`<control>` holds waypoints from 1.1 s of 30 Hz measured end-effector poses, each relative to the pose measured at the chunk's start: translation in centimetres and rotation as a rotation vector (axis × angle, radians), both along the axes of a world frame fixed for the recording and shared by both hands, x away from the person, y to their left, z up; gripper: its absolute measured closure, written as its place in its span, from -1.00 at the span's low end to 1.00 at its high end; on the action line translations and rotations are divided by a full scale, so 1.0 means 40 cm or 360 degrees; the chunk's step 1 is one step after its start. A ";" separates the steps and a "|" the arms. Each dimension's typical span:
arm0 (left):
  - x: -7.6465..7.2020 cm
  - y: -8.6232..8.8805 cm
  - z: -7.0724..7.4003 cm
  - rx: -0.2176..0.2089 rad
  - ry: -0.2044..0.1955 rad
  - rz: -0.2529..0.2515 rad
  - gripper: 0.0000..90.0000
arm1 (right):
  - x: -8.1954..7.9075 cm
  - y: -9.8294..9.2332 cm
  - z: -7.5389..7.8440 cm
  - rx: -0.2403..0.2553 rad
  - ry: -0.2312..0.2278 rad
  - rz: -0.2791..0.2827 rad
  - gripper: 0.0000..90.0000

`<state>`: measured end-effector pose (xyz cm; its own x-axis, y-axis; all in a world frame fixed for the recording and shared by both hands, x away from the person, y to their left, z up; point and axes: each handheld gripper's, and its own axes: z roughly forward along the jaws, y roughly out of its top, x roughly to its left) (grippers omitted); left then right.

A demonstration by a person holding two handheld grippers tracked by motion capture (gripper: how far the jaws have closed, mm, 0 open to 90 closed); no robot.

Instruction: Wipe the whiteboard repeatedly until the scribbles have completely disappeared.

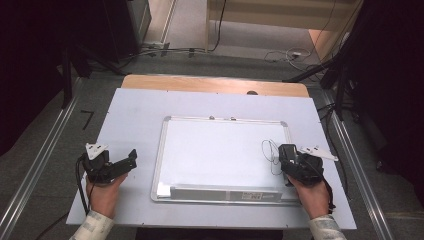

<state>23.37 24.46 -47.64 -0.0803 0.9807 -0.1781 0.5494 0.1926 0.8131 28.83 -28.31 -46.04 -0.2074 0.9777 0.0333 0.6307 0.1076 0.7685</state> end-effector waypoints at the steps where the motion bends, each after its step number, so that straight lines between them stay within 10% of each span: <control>1: 0.000 0.000 0.000 0.0000 -0.0001 -0.0001 -0.96 | 0.003 0.002 0.000 0.0003 0.0001 -0.0001 -0.20; 33: 0.002 0.003 -0.002 -0.0001 0.0010 -0.0002 -0.96 | 0.128 0.049 -0.023 -0.0022 0.0050 0.0017 -0.20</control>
